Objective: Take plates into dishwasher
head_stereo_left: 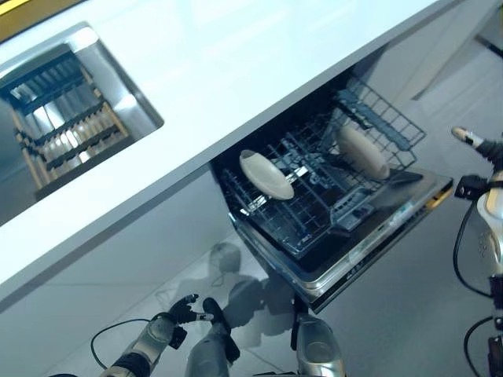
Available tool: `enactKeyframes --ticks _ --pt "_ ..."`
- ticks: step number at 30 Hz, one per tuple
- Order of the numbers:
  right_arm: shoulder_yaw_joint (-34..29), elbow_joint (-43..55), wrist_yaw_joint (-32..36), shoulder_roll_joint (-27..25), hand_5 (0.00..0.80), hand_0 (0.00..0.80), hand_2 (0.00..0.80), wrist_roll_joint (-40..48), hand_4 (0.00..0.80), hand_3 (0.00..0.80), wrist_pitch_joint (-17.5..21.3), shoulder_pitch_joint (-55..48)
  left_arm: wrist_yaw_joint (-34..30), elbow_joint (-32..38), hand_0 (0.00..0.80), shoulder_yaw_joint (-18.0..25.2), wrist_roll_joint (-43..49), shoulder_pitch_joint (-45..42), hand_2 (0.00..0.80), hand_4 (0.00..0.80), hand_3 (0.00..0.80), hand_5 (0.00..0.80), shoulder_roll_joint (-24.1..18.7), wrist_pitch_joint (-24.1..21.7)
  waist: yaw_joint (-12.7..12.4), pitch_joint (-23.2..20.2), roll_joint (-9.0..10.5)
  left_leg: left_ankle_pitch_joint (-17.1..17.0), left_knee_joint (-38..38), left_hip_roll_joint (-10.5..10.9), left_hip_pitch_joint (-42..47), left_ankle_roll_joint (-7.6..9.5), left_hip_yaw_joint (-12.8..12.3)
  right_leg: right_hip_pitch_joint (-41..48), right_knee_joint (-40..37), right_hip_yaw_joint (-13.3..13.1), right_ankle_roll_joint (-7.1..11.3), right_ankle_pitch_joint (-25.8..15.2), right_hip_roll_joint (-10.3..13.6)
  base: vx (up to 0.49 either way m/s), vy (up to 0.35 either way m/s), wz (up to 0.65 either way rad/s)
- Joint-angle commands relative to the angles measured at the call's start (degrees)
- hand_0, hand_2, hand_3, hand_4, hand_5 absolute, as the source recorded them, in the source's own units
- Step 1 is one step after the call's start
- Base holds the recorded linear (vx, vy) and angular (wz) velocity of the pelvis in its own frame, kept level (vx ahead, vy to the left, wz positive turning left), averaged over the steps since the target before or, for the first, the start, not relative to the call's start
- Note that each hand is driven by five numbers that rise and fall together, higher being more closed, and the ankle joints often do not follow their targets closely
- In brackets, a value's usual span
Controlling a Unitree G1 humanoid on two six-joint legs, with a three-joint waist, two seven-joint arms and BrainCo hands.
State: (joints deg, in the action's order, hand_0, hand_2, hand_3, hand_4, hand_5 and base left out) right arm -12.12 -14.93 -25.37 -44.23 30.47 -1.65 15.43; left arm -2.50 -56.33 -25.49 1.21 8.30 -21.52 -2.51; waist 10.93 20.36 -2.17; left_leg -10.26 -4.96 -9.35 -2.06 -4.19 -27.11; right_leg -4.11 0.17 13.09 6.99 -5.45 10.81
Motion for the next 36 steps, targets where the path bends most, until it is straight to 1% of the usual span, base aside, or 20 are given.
enactKeyframes --ticks 1,2,4,5,8,9,10,13,15,16,18,19,20,21,22,23,26,29,30,36 --pt "-5.0 -5.1 2.8 1.5 0.0 0.0 0.0 9.0 0.0 0.0 6.8 -1.0 1.3 -1.7 0.0 1.6 -0.5 2.2 0.0 0.0 0.0 0.0 -0.6 -0.9 1.7 -1.6 0.09 7.5 1.3 -2.2 4.8 -3.67 -2.7 -3.5 2.0 -0.5 1.82 2.0 1.3 0.005 0.011 -0.15" --pt "-5.6 -8.6 5.1 2.5 0.0 0.0 0.0 12.8 0.0 0.0 7.6 -2.1 1.2 -2.2 0.0 1.2 -1.0 2.8 0.0 0.0 0.0 0.0 -0.6 -1.1 2.1 -1.4 -0.63 7.7 1.5 -2.0 4.9 -3.65 -2.8 -3.5 2.0 -0.8 1.74 2.0 1.5 0.003 0.017 -0.16" --pt "-5.8 -12.1 6.8 3.2 0.0 0.0 0.0 14.3 0.0 0.0 8.8 -2.2 0.9 -2.2 0.0 0.8 -1.3 3.1 0.0 0.0 0.0 0.0 -0.5 -1.3 2.2 -1.2 -1.44 7.7 1.7 -1.9 4.9 -3.69 -2.8 -3.6 2.1 -1.0 1.67 2.1 1.8 -0.003 0.017 -0.15" --pt "-5.8 -15.6 8.1 3.9 0.0 0.0 0.0 17.1 0.0 0.0 9.6 -2.0 0.9 -2.2 0.0 0.4 -1.6 3.5 0.0 0.0 0.0 0.0 -0.2 -1.4 2.2 -1.1 -2.32 7.6 1.6 -1.8 4.9 -3.79 -2.6 -3.9 2.4 -1.0 1.53 2.3 2.0 -0.012 0.004 -0.15" --pt "-4.9 -21.4 10.1 5.1 0.0 0.0 0.0 21.9 0.0 0.0 10.9 -0.9 0.6 -2.3 0.0 -0.3 -2.1 4.7 0.0 0.0 0.0 0.0 0.4 -2.2 1.9 -0.4 -3.97 7.2 1.2 -1.5 4.4 -4.01 -2.0 -4.7 3.5 -0.9 1.07 3.2 2.3 -0.03 -0.005 -0.11" --pt "-4.8 -22.1 10.5 5.3 0.0 0.0 0.0 23.0 0.0 0.0 11.1 -0.8 0.6 -2.4 0.0 -0.4 -2.1 4.8 0.0 0.0 0.0 0.0 0.5 -2.3 1.8 -0.3 -4.21 7.1 1.2 -1.4 4.3 -4.02 -1.9 -4.9 3.8 -0.9 1.0 3.4 2.3 -0.044 -0.03 -0.05" --pt "-4.2 -24.5 12.3 6.4 0.0 0.0 0.0 24.6 0.0 0.0 12.1 -0.7 0.3 -2.2 0.0 -0.9 -2.3 5.3 0.0 0.0 0.0 0.0 0.8 -2.8 1.6 0.1 -5.12 6.8 1.0 -1.2 3.8 -4.1 -1.2 -5.3 4.6 -0.8 0.7 4.0 2.4 -0.047 -0.038 -0.01" --pt "-2.7 -27.0 17.0 8.5 0.0 0.0 0.0 29.9 0.0 0.0 13.6 0.2 0.0 -1.8 0.0 -1.7 -2.2 6.6 0.0 0.0 0.0 0.0 1.5 -2.6 1.0 1.1 -6.72 6.2 0.7 -0.8 2.8 -4.2 0.1 -6.5 6.4 -0.4 0.14 5.1 2.6 -0.061 -0.038 0.02" --pt "-2.0 -28.0 19.6 9.8 0.0 0.0 0.0 31.6 0.0 0.0 14.6 0.6 -0.1 -1.7 0.0 -2.0 -2.2 7.1 0.0 0.0 0.0 0.0 1.8 -2.6 0.7 1.5 -7.41 5.9 0.6 -0.7 2.3 -4.29 0.8 -7.1 7.4 -0.3 -0.12 5.7 2.8 -0.055 -0.036 0.03" --pt "-0.8 -29.5 23.2 11.2 0.0 0.0 0.0 32.7 0.0 0.0 15.3 1.4 -0.2 -1.8 0.0 -2.5 -2.4 7.8 0.0 0.0 0.0 0.0 2.2 -2.6 0.4 2.1 -8.3 5.6 0.5 -0.5 1.7 -4.39 1.6 -8.0 8.6 0.0 -0.37 6.4 2.9 -0.065 -0.038 0.05" --pt "0.8 -31.4 27.2 12.3 0.0 0.0 0.0 33.1 0.0 0.0 15.8 2.9 0.1 -1.7 0.0 -2.9 -2.7 8.4 0.0 0.0 0.0 0.0 2.8 -2.5 -0.2 2.7 -9.37 5.2 0.5 -0.2 0.8 -4.5 2.5 -9.0 9.8 0.2 -0.73 7.3 3.2 -0.071 -0.033 0.02" --pt "1.7 -32.5 29.0 12.5 0.0 0.0 0.0 33.1 0.0 0.0 15.8 3.9 0.0 -1.7 0.0 -3.1 -2.9 8.7 0.0 0.0 0.0 0.0 2.9 -2.6 -0.5 3.0 -9.88 5.0 0.4 0.0 0.3 -4.53 3.0 -9.3 10.2 0.4 -0.94 7.6 3.2 -0.137 -0.043 0.06" --pt "2.8 -33.3 30.8 12.9 0.0 0.0 0.0 33.2 0.0 0.0 15.6 5.2 0.0 -1.6 0.0 -3.2 -3.1 9.0 0.0 0.0 0.0 0.0 3.2 -2.6 -0.8 3.6 -10.57 3.9 0.5 -0.1 -0.7 -4.11 2.7 -10.1 10.4 1.2 -1.73 6.8 2.9 -0.052 -0.026 0.13" --pt "3.3 -33.7 31.3 13.1 0.0 0.0 0.0 33.3 0.0 0.0 15.7 5.8 -0.1 -1.6 0.0 -3.3 -3.0 9.2 0.0 0.0 0.0 0.0 3.3 -2.6 -1.0 3.4 -10.78 4.6 0.3 0.3 -0.5 -4.61 3.8 -9.8 10.4 0.6 -1.32 7.9 3.0 -0.125 -0.051 0.14" --pt "4.5 -34.7 33.1 13.7 0.0 0.0 0.0 32.7 0.0 0.0 15.5 7.3 0.0 -1.7 0.0 -3.5 -3.1 9.7 0.0 0.0 0.0 0.0 3.6 -2.4 -1.4 4.0 -11.43 3.3 0.3 0.0 -1.6 -4.26 3.5 -10.4 10.5 1.5 -2.14 7.1 2.7 -0.032 -0.033 0.1" --pt "5.6 -34.7 34.1 14.0 0.0 0.0 0.0 32.8 0.0 0.0 15.4 8.2 -0.1 -1.6 0.0 -3.6 -3.4 9.7 0.0 0.0 0.0 0.0 3.7 -2.4 -1.7 4.2 -11.87 2.9 0.2 0.1 -2.0 -4.34 3.8 -10.5 10.7 1.7 -2.31 7.3 2.6 -0.1 -0.053 0.07" --pt "8.0 -34.7 36.0 15.4 0.0 0.0 0.0 31.8 0.0 0.0 13.6 10.6 0.3 -1.7 0.0 -3.9 -4.0 9.8 0.0 0.0 0.0 0.0 4.3 -2.6 -2.4 4.4 -12.69 1.9 0.0 0.2 -3.0 -4.6 4.5 -10.7 11.2 2.4 -2.76 8.1 2.3 -0.014 -0.021 0.1" --pt "10.3 -34.0 36.6 16.6 0.0 0.0 0.0 30.8 0.0 0.0 13.1 12.5 0.3 -1.4 0.0 -3.7 -4.4 9.8 0.0 0.0 0.0 0.0 4.8 -2.7 -3.3 4.5 -13.17 1.2 0.0 0.1 -3.8 -4.7 4.8 -10.8 12.0 3.2 -3.16 9.1 2.3 0.011 -0.02 0.1" --pt "10.8 -33.8 36.9 17.0 0.0 0.0 0.0 30.8 0.0 0.0 13.1 13.0 0.3 -1.3 0.0 -3.7 -4.3 9.7 0.0 0.0 0.0 0.0 5.0 -2.8 -3.6 4.3 -13.0 2.1 0.0 0.5 -3.3 -5.27 5.7 -10.2 12.1 2.9 -2.61 10.3 2.7 0.063 -0.024 0.01" --pt "14.8 -28.3 38.9 19.1 0.0 0.0 0.0 31.1 0.0 0.0 12.5 15.9 0.9 -1.3 0.0 -3.7 -4.9 8.4 0.0 0.0 0.0 0.0 5.4 -3.4 -5.2 4.2 -12.94 1.3 0.0 0.3 -3.7 -5.4 6.0 -9.6 13.0 5.0 -2.79 10.8 3.3 0.011 -0.003 0.01"
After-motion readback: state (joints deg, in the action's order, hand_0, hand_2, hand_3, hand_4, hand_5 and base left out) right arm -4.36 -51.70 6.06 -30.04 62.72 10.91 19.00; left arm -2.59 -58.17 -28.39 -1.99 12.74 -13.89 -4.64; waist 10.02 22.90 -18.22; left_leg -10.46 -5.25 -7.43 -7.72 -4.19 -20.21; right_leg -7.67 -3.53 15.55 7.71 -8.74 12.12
